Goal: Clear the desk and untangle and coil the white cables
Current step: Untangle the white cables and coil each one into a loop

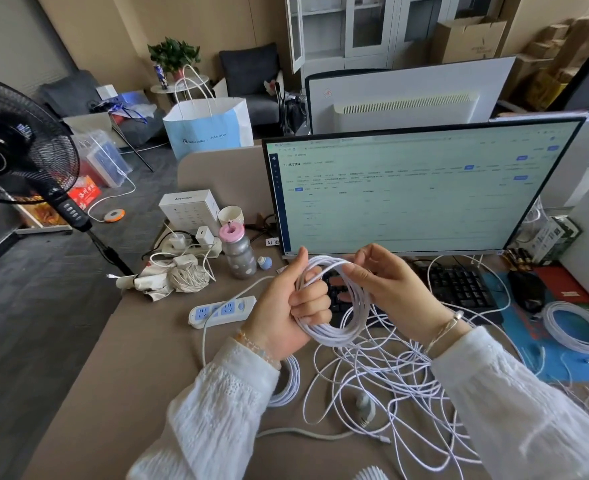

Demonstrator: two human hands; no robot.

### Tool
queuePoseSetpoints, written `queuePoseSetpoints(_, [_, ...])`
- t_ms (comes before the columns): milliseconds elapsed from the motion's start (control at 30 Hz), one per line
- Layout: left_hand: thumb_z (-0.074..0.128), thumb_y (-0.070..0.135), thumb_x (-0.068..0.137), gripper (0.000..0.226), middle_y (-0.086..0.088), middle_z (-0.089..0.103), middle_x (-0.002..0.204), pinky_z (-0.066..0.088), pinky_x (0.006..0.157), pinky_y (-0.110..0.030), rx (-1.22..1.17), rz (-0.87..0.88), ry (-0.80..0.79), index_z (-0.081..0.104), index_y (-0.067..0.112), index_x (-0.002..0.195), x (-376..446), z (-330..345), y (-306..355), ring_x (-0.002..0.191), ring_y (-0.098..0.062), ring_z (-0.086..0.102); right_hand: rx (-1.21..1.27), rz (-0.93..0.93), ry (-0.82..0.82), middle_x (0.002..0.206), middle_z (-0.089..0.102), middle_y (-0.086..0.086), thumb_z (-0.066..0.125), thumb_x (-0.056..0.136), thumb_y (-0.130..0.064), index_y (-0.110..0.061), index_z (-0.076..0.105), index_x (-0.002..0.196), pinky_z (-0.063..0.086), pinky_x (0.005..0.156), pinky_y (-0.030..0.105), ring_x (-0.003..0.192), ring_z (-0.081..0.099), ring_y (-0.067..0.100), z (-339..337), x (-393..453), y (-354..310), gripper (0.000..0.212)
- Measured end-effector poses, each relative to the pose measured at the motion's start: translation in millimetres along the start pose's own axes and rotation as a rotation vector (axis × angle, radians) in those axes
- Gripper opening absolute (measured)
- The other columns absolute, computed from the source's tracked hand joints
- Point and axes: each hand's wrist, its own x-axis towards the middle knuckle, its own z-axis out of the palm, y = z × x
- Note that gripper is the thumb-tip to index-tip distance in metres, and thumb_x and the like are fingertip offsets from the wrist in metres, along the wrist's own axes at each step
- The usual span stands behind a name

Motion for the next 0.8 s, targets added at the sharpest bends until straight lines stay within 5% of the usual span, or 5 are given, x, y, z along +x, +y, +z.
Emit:
queuePoseSetpoints(100, [0.040, 0.045, 0.098, 0.041, 0.007, 0.022, 0.037, 0.020, 0.034, -0.017, 0.089, -0.029, 0.032, 0.048, 0.015, 0.071, 0, -1, -2, 0.030, -0.005, 0.020, 0.025, -0.031, 0.026, 0.072, 0.058, 0.004, 0.070, 0.074, -0.021, -0.005, 0.048, 0.087, 0.049, 0.053, 0.026, 0.059, 0.055, 0.016, -2, 2, 2, 0.030])
queuePoseSetpoints(400, [0.045, 0.047, 0.095, 0.050, 0.007, 0.021, 0.042, 0.036, 0.042, -0.021, 0.188, -0.090, 0.038, 0.038, 0.018, 0.054, 2, -5, -1, 0.036, -0.007, 0.021, 0.133, 0.086, 0.008, 0.083, 0.057, 0.015, 0.066, 0.084, -0.016, 0.012, 0.062, 0.105, 0.037, 0.051, 0.020, 0.059, 0.040, 0.014, -2, 7, -1, 0.035])
queuePoseSetpoints(500, [0.048, 0.048, 0.093, 0.049, 0.009, 0.019, 0.042, 0.021, 0.037, -0.018, 0.120, 0.019, 0.077, 0.037, 0.020, 0.054, 3, -3, 1, 0.034, -0.005, 0.019, 0.216, 0.130, -0.013, 0.094, 0.069, 0.016, 0.062, 0.083, -0.027, 0.007, 0.063, 0.110, 0.054, 0.069, 0.027, 0.073, 0.059, 0.022, 1, 9, 3, 0.044])
queuePoseSetpoints(633, [0.044, 0.048, 0.097, 0.054, 0.010, 0.021, 0.040, 0.015, 0.036, -0.018, 0.036, 0.155, 0.109, 0.039, 0.021, 0.051, 3, -2, 23, 0.031, -0.004, 0.020, 0.211, 0.286, -0.072, 0.103, 0.072, 0.014, 0.039, 0.094, -0.047, -0.004, 0.066, 0.110, 0.052, 0.090, 0.036, 0.098, 0.067, 0.026, -2, 8, 32, 0.053])
queuePoseSetpoints(800, [0.042, 0.046, 0.099, 0.050, 0.010, 0.022, 0.039, 0.018, 0.034, -0.017, -0.004, 0.300, 0.119, 0.036, 0.021, 0.057, -9, 0, 55, 0.031, -0.003, 0.020, -0.100, 0.411, -0.165, 0.106, 0.073, 0.007, 0.052, 0.078, -0.012, -0.007, 0.067, 0.115, 0.048, 0.095, 0.032, 0.103, 0.067, 0.017, -10, -4, 78, 0.040])
